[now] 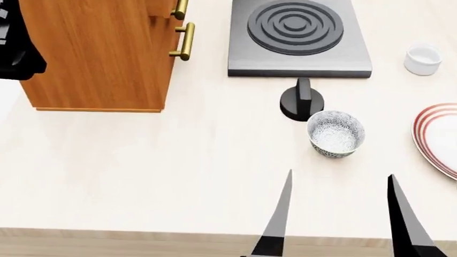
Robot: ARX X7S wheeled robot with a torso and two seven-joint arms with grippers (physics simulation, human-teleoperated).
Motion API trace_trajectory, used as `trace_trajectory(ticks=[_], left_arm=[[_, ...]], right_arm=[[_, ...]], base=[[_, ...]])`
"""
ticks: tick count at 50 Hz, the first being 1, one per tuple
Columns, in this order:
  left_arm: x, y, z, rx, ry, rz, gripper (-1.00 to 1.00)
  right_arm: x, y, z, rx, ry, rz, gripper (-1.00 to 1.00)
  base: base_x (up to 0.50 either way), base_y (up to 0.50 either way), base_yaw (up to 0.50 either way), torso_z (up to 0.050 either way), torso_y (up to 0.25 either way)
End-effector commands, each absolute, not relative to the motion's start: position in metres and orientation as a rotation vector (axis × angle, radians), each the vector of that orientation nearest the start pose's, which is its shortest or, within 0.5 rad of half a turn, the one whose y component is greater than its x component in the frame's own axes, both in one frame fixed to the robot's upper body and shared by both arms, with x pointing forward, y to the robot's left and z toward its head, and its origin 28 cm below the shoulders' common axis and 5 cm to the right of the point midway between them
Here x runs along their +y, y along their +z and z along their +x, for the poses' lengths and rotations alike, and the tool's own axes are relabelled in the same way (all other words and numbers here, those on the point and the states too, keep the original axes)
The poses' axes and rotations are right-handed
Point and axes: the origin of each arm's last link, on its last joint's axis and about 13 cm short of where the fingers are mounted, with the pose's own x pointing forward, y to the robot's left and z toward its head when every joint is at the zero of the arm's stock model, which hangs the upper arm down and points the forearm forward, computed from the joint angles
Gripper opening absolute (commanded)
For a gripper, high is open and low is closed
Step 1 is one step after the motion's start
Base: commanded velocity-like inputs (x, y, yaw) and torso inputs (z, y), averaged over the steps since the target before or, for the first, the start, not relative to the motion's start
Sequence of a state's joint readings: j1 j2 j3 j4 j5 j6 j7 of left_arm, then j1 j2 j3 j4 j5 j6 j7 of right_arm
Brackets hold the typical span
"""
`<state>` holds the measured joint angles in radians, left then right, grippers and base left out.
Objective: Pick the akita bowl on the wooden cabinet and place it on the plate.
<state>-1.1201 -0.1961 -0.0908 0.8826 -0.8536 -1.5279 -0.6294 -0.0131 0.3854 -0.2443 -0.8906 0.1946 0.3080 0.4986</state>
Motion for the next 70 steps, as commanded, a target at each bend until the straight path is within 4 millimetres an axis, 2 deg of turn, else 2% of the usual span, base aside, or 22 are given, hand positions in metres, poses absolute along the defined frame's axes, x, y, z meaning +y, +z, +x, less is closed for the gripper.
trace_trajectory(ticks=[1, 11, 12, 17, 20, 21, 26, 29, 35, 37, 39, 43, 46, 50, 51, 55, 64, 70], left_arm=[[0.196, 0.329, 0.214, -0.447, 0.037, 0.13, 1.0], [0.193, 0.342, 0.216, -0.357, 0.072, 0.135, 1.0], [0.192, 0.348, 0.217, -0.375, -0.028, 0.092, 1.0], [0.187, 0.365, 0.224, -0.43, -0.121, 0.092, 1.0], [0.187, 0.366, 0.225, -0.404, -0.091, 0.109, 1.0], [0.184, 0.375, 0.229, -0.382, -0.124, 0.129, 1.0], [0.182, 0.378, 0.234, -0.368, -0.113, 0.15, 1.0], [0.179, 0.391, 0.246, -0.35, -0.144, 0.144, 1.0], [0.178, 0.393, 0.249, -0.346, -0.139, 0.153, 1.0], [0.173, 0.401, 0.264, -0.324, -0.151, 0.144, 1.0], [0.173, 0.401, 0.264, -0.324, -0.151, 0.144, 1.0], [0.17, 0.415, 0.275, -0.322, -0.152, 0.169, 1.0], [0.172, 0.428, 0.282, -0.332, -0.116, 0.2, 1.0], [0.172, 0.428, 0.282, -0.332, -0.116, 0.2, 1.0], [0.174, 0.441, 0.288, -0.324, -0.097, 0.198, 1.0], [0.174, 0.441, 0.288, -0.324, -0.097, 0.198, 1.0], [0.18, 0.472, 0.314, -0.305, 0.0, 0.244, 1.0], [0.179, 0.49, 0.324, -0.23, -0.052, 0.213, 1.0]], right_arm=[[-0.092, 0.159, 0.161, -0.482, -0.038, -0.013, 1.0], [-0.092, 0.159, 0.161, -0.481, -0.04, -0.01, 1.0], [-0.092, 0.159, 0.161, -0.482, -0.04, -0.012, 1.0], [-0.093, 0.159, 0.161, -0.484, -0.04, -0.011, 1.0], [-0.093, 0.16, 0.161, -0.484, -0.041, -0.011, 1.0], [-0.093, 0.16, 0.16, -0.485, -0.041, -0.011, 1.0], [-0.093, 0.16, 0.16, -0.486, -0.04, -0.01, 1.0], [-0.092, 0.16, 0.16, -0.486, -0.036, -0.011, 1.0], [-0.092, 0.16, 0.159, -0.487, -0.036, -0.011, 1.0], [-0.092, 0.16, 0.159, -0.488, -0.034, -0.007, 1.0], [-0.092, 0.16, 0.159, -0.488, -0.034, -0.007, 1.0], [-0.093, 0.162, 0.158, -0.493, -0.038, -0.002, 1.0], [-0.093, 0.162, 0.158, -0.496, -0.038, 0.001, 1.0], [-0.093, 0.162, 0.158, -0.496, -0.038, 0.001, 1.0], [-0.093, 0.164, 0.157, -0.508, -0.039, 0.009, 1.0], [-0.093, 0.164, 0.157, -0.508, -0.039, 0.009, 1.0], [-0.094, 0.164, 0.156, -0.515, -0.039, 0.015, 1.0], [-0.095, 0.165, 0.156, -0.517, -0.039, 0.019, 1.0]], base=[[0.0, 0.0, 0.0, 0.0, 0.0], [0.0, 0.0, 0.0, 0.0, 0.0], [0.0, 0.0, 0.0, 0.0, 0.0], [0.0, 0.0, 0.0, 0.0, 0.0], [0.0, 0.0, 0.0, 0.0, 0.0], [0.0, 0.0, 0.0, 0.0, 0.0], [0.0, 0.0, 0.0, 0.0, 0.0], [0.0, 0.0, 0.0, 0.0, 0.0], [0.0, 0.0, 0.0, 0.0, 0.0], [0.0, 0.0, 0.0, 0.0, 0.0], [0.0, 0.0, 0.0, 0.0, 0.0], [0.0, 0.0, 0.0, 0.0, 0.0], [0.0, 0.0, 0.0, 0.0, 0.0], [0.0, 0.0, 0.0, 0.0, 0.0], [0.0, 0.0, 0.0, 0.0, 0.0], [0.0, 0.0, 0.0, 0.0, 0.0], [0.0, 0.0, 0.0, 0.0, 0.0], [0.0, 0.0, 0.0, 0.0, 0.0]])
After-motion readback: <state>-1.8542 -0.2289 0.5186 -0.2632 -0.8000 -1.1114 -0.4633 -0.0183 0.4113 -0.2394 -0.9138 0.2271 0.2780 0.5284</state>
